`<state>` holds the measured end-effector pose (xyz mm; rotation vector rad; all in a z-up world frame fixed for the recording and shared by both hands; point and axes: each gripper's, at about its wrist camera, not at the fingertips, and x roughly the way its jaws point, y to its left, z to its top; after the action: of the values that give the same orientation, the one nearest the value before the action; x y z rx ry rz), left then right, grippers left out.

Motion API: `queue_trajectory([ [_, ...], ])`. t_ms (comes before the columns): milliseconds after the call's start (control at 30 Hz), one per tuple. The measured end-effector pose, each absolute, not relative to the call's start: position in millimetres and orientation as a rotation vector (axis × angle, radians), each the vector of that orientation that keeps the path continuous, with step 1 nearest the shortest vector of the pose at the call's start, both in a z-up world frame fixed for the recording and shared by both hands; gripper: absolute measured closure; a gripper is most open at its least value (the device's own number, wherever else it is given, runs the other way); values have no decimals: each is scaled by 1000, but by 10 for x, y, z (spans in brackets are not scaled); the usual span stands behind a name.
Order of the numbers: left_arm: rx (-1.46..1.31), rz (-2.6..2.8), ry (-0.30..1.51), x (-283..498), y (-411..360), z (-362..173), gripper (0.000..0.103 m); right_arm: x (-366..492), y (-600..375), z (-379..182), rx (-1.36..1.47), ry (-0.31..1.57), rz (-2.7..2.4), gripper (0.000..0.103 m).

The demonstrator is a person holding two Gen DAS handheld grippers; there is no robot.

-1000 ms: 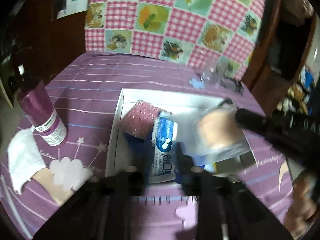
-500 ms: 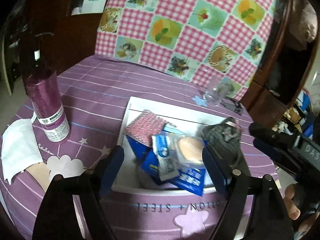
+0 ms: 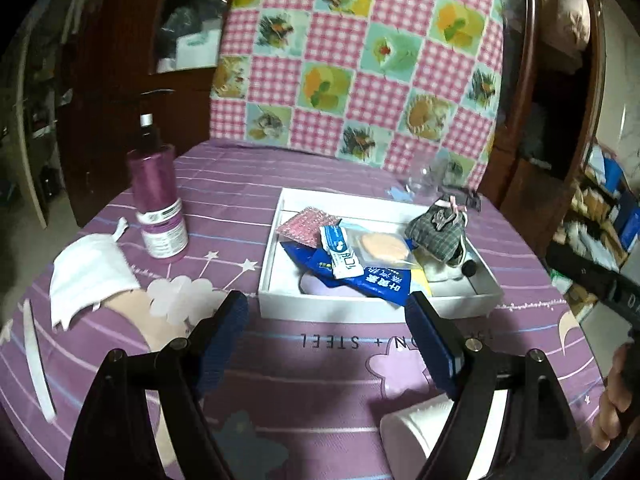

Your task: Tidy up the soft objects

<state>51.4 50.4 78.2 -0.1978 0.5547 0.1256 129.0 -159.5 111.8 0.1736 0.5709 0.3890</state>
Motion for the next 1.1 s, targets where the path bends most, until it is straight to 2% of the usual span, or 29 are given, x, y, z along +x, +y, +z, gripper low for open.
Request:
queue_trajectory([
  [233,-52,147,479,281,266,594,18,1001,-1754,913,158,461,320,42],
  [500,-55,139,536,325,242,528,17,900,-1596,793,44,374,279,42],
  [1100,-25,155,481,266,206,583,17,847,-1541,756,18,365,292,41],
])
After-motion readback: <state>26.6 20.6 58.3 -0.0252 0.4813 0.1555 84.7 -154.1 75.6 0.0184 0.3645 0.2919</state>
